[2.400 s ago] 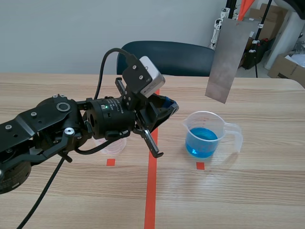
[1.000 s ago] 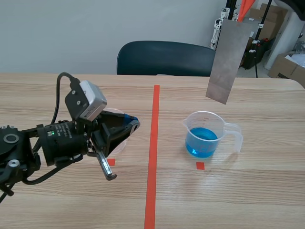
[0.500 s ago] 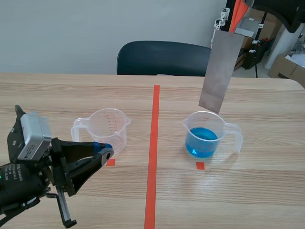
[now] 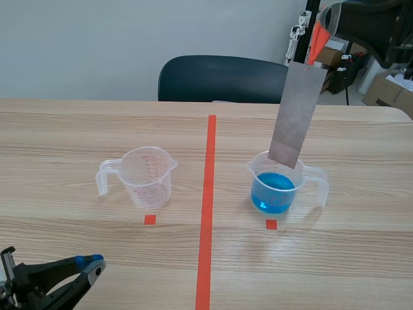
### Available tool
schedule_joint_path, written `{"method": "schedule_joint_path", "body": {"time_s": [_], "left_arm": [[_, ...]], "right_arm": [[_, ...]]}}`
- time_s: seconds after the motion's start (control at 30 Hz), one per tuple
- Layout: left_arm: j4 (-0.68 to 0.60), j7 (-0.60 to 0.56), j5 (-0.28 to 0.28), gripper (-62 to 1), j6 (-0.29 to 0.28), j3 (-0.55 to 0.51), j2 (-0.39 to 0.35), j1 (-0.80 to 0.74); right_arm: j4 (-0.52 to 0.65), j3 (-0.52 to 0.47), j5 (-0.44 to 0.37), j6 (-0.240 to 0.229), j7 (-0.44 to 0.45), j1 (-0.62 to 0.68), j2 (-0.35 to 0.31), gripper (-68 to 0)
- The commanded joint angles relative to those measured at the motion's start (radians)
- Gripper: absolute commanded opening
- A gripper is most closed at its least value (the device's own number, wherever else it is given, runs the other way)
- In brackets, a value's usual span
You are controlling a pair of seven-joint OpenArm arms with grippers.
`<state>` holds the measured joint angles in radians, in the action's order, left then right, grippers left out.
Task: Do the redox reaction experiment. lower the plate into the blue solution
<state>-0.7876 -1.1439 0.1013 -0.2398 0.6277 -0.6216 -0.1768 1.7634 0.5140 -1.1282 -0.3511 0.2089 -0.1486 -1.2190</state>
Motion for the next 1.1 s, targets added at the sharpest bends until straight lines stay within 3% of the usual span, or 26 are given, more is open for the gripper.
{"method": "schedule_joint_path", "body": {"time_s": [0.0, 0.17, 0.33, 0.53, 0.8, 0.93, 1.07], "left_arm": [[0.008, -0.066, -0.019, -56.8, 0.006, -0.003, 0.019, 0.005], [0.115, -0.225, -0.069, -56.8, 0.078, -0.003, 0.061, 0.005], [0.153, -0.36, -0.072, -56.9, 0.134, -0.003, 0.087, 0.006], [0.161, -0.41, -0.095, -56.9, 0.179, -0.003, 0.117, 0.006], [0.161, -0.41, -0.132, -56.5, 0.178, -0.003, 0.125, 0.006], [0.161, -0.408, -0.133, -46.0, 0.176, -0.003, 0.125, 0.006], [0.161, -0.409, -0.132, -29.3, 0.169, -0.003, 0.125, 0.005]], "right_arm": [[0.006, -0.003, 0.004, 0.004, 0.021, -0.012, 0.0, -67.1], [0.006, -0.003, 0.009, 0.016, 0.021, -0.012, 0.0, -67.1], [-0.001, -0.003, 0.019, 0.015, 0.023, -0.012, 0.001, -67.1], [-0.019, -0.003, 0.026, 0.015, 0.021, -0.012, 0.021, -67.1], [-0.064, -0.003, 0.027, 0.015, 0.023, -0.012, 0.058, -67.1], [-0.071, -0.003, 0.045, 0.015, 0.022, -0.012, 0.079, -67.1], [-0.071, -0.003, 0.071, 0.015, 0.017, -0.012, 0.095, -67.1]]}}
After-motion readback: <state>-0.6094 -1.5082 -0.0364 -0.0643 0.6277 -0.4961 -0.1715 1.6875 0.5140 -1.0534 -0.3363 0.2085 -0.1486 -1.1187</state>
